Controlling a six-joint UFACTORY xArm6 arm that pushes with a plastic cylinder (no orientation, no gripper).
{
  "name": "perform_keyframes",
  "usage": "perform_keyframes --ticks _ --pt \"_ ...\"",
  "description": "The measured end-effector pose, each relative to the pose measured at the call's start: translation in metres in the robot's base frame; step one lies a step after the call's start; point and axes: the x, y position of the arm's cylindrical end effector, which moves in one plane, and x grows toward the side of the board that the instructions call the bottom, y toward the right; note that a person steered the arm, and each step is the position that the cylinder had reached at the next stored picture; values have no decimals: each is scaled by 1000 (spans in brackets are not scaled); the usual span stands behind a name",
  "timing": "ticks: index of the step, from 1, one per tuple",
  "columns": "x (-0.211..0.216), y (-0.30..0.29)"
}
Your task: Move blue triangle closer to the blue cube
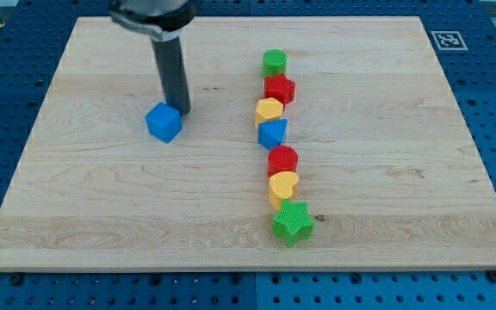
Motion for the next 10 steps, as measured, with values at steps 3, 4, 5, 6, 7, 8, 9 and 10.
perform_keyframes --ticks 3,4,5,6,7,8,9,10 --pt "-220 24" --pt "-214 119" --pt "-170 209" --pt "-87 247" --pt "-15 243" --pt "20 212" --pt "23 212" --pt "48 212"
